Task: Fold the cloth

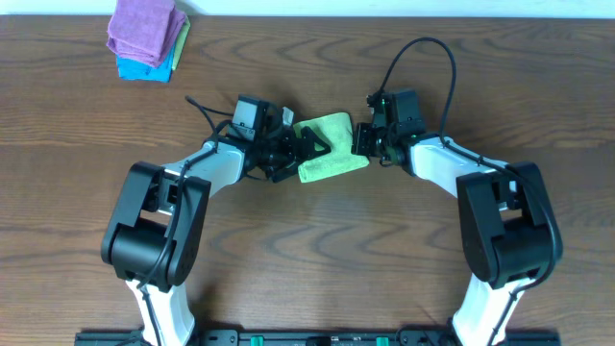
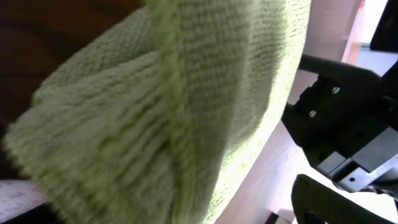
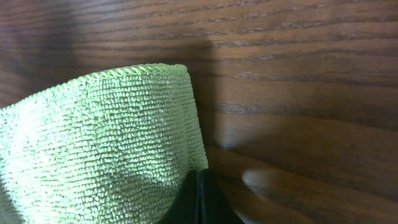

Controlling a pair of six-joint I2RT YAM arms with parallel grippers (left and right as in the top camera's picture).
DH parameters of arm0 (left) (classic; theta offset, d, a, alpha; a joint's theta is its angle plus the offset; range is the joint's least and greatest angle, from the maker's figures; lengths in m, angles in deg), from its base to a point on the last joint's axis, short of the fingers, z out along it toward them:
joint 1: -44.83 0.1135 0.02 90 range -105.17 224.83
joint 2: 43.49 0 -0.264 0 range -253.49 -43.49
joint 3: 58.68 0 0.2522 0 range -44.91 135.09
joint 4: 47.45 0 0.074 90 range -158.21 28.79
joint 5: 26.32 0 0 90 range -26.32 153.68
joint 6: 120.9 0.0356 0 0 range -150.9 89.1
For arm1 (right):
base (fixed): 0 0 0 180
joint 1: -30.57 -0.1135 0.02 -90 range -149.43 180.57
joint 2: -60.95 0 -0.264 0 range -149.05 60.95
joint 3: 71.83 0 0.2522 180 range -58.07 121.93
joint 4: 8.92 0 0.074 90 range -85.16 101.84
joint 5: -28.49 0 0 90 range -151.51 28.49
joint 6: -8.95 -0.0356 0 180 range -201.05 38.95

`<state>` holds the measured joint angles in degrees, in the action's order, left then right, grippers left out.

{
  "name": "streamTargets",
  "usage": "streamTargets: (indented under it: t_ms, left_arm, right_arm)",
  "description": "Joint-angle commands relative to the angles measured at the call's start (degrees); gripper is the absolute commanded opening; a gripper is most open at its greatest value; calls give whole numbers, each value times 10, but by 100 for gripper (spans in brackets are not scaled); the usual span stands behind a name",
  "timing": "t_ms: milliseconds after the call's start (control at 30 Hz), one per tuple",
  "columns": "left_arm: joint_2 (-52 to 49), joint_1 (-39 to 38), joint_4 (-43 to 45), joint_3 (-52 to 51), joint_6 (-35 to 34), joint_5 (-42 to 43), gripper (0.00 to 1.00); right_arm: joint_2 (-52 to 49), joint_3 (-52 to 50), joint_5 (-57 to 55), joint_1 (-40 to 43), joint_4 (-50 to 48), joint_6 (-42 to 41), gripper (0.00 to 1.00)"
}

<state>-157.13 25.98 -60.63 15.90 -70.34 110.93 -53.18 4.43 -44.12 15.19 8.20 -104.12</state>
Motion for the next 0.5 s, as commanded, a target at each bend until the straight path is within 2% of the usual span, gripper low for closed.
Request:
streamTargets:
  t_ms: [0, 133, 200, 233, 267, 467]
  left_arm:
    - [-23, -7, -18, -8, -4, -38, 80]
    - [-23, -5, -35, -8, -4, -44, 47]
    - [-23, -3, -35, -8, -5, -44, 18]
    - [-23, -2, -35, -8, -5, -44, 9]
    - [-23, 0, -35, -8, -5, -44, 6]
    - [-21, 24, -10, 0, -23, -37, 6]
  right_arm:
    - [-4, 1, 0, -10, 3, -7, 1]
    - [-4, 1, 5, -8, 6, -7, 1]
    - [-4, 2, 15, -7, 7, -7, 1]
    - [-2, 3, 21, -6, 10, -7, 1]
    - [0, 6, 24, -4, 16, -5, 1]
    - [51, 37, 21, 17, 85, 52, 1]
